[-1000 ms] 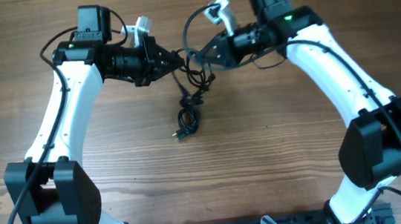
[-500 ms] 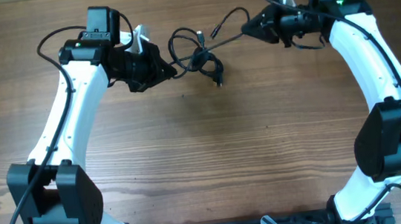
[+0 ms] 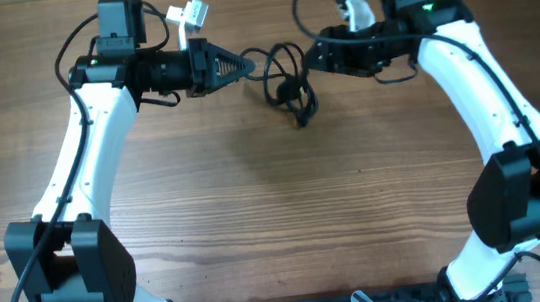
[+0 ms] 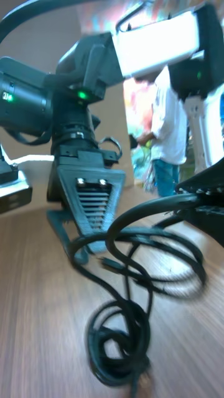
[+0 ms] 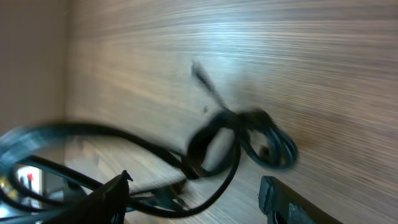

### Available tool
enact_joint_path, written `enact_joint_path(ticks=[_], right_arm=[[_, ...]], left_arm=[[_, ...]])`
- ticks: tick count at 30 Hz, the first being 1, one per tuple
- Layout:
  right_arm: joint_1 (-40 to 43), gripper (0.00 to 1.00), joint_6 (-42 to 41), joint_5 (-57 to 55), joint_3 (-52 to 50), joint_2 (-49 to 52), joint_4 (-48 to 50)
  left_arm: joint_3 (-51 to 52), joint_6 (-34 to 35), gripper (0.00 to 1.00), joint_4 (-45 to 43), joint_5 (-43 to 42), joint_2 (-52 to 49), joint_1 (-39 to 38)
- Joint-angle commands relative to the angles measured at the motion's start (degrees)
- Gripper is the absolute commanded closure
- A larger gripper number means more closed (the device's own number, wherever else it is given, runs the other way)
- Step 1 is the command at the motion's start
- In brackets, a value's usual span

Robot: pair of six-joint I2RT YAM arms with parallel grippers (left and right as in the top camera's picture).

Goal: Untangle cables

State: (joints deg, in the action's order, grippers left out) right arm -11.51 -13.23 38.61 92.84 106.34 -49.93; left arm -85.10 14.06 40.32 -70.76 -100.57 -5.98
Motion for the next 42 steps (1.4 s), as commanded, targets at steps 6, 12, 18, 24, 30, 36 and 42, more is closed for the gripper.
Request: enact_joint_path(ticks=[6, 12, 18, 24, 30, 36, 42], right_arm=[[-2.67, 0.36, 3.08, 6.21, 2.03, -7.50, 4.72], [-5.20, 0.40, 16.31, -2.69, 0.87, -7.19, 2.45], [-7.93, 0.45, 19.12, -6.99, 0.42, -5.53, 1.86], [-11.37, 0.57, 9.97, -18.47, 0.42, -2.54, 4.09], [-13.73, 0.59, 3.58, -16.41, 0.42, 0.24, 7.78], [-15.28, 0.59, 0.61, -11.54, 0.42, 1.14, 8.31], [-15.32, 0.63, -2.58, -5.31, 0.42, 1.36, 8.74]], left_arm=[[-0.20, 1.55, 0.96, -1.38, -7.23, 0.59, 0.42], [-0.20, 1.90, 0.96, -1.36, -14.51, 0.59, 0.92], [-0.20, 8.41, 0.96, -2.27, -15.82, 0.59, 1.07], [-0.20, 10.43, 0.96, -2.47, -19.08, 0.59, 1.07], [-0.20, 10.47, 0.96, -2.45, -19.58, 0.59, 1.07], [-0.20, 10.43, 0.96, -2.47, -19.56, 0.59, 1.07], [-0.20, 11.47, 0.96, -3.52, -19.56, 0.59, 1.11]])
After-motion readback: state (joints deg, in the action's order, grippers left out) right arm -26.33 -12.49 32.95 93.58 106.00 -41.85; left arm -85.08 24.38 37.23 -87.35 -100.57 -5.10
